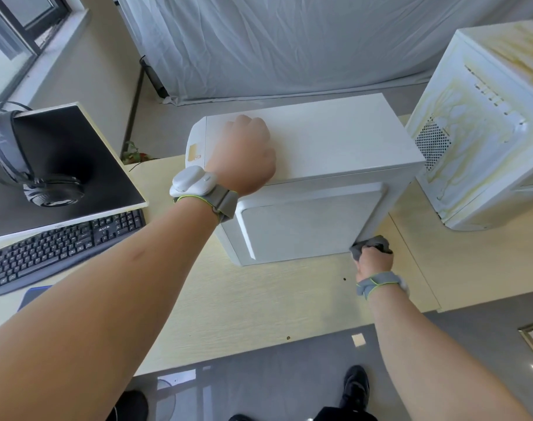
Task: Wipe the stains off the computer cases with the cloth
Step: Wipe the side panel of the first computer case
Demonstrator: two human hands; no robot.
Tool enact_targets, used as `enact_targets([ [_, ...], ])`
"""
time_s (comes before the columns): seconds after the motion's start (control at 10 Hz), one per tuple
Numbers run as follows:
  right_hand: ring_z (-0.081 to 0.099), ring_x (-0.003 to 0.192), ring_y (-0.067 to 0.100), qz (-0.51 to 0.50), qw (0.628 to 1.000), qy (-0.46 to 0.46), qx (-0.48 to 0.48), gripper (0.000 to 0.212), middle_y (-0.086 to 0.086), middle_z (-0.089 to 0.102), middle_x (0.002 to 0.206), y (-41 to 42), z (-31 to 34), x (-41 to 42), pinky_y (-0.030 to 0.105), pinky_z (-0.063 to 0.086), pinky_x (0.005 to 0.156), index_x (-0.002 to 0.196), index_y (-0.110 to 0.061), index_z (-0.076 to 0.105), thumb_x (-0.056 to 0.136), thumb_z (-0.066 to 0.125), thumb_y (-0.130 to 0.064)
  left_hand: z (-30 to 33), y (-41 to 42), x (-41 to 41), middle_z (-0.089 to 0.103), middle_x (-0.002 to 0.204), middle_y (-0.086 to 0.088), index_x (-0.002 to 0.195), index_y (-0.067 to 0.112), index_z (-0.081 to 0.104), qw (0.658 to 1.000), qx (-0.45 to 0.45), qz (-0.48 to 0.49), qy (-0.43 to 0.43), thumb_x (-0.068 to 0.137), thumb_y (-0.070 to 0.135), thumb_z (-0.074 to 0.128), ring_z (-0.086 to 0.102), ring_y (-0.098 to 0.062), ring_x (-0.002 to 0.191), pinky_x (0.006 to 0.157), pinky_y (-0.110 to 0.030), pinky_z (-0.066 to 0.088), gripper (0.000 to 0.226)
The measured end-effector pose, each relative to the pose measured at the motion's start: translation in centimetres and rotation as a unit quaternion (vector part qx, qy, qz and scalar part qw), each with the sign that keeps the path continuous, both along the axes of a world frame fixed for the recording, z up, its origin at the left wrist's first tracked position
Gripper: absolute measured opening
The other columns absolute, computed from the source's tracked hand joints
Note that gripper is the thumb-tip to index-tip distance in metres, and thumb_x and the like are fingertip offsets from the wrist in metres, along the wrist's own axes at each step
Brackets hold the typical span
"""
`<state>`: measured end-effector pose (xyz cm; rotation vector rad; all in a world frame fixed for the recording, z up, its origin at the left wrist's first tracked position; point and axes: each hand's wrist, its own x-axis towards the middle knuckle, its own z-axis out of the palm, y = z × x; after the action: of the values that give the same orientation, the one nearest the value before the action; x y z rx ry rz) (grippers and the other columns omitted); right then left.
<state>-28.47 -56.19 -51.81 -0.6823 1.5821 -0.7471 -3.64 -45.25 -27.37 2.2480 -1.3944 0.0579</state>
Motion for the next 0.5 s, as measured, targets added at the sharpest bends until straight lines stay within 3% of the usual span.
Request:
enact_targets([
  [0.2,0.048,0.093,0.021,0.012,1.0,0.022,0.016,0.055,0.004,0.048,0.107,6.0,-0.1,4.9,0.032,0.037,0.087,0.136,-0.023,0.043,0.084,0.06,-0.016,0.0,0.3,0.2,0.052,0.114,-0.002,0.109,0.015,0.057,1.0,0.006,0.003,-0.001,0.087,0.023,0.051,0.044,-0.025,0.109,0.086,-0.03,0.037,0.024],
  [0.3,0.049,0.091,0.021,-0.003,0.999,-0.039,0.028,0.048,0.001,0.049,0.105,9.5,0.3,7.9,0.03,0.038,0.088,0.117,-0.035,0.035,0.083,0.063,-0.014,0.2,0.1,-0.2,0.052,0.114,-0.003,0.108,0.013,0.056,1.0,0.001,0.0,0.003,0.087,0.021,0.05,0.043,-0.026,0.108,0.085,-0.03,0.036,0.023],
  [0.4,0.053,0.078,0.015,-0.044,0.992,-0.117,0.028,0.052,0.006,0.053,0.105,13.1,0.3,13.3,0.024,0.042,0.08,0.121,-0.024,0.037,0.085,0.063,0.001,0.2,0.1,-0.2,0.052,0.114,-0.003,0.107,0.014,0.055,1.0,0.006,0.0,0.006,0.087,0.021,0.049,0.043,-0.026,0.109,0.085,-0.032,0.038,0.023],
  [0.5,0.052,0.06,0.015,0.003,0.98,-0.188,0.058,0.05,0.012,0.053,0.09,17.4,-0.5,17.9,0.03,0.045,0.064,0.108,-0.02,0.039,0.073,0.061,0.01,0.1,0.2,0.1,0.052,0.114,-0.003,0.107,0.014,0.055,1.0,0.003,0.0,0.005,0.087,0.022,0.049,0.043,-0.026,0.108,0.087,-0.034,0.042,0.023],
])
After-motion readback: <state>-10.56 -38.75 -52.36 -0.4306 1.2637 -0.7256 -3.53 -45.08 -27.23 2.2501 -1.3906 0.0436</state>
